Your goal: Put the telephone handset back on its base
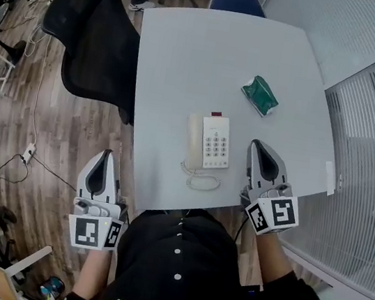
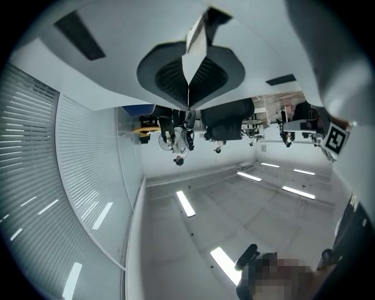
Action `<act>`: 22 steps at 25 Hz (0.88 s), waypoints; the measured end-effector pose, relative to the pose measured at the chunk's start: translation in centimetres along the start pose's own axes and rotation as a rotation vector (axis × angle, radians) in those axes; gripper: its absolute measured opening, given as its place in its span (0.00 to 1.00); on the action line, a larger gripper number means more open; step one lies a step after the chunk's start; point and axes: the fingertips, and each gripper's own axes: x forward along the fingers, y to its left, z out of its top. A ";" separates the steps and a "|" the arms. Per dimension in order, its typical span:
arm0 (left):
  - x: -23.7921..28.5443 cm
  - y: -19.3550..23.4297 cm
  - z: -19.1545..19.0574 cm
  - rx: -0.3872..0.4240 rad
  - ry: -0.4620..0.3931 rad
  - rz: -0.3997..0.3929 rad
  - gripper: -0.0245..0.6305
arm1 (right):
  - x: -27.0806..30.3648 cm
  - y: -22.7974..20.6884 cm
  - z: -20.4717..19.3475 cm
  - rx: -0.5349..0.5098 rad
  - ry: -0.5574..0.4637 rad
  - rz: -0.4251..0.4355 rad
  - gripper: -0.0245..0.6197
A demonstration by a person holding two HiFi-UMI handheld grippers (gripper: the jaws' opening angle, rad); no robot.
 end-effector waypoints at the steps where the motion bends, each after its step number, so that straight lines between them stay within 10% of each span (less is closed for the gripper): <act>1: 0.1 -0.1 0.3 0.005 -0.008 0.000 0.06 | -0.5 -0.7 0.7 0.020 -0.021 -0.020 0.09; 22: -1.0 1.3 4.2 0.102 -0.132 0.082 0.06 | -4.5 -5.0 5.2 -0.091 -0.144 -0.110 0.08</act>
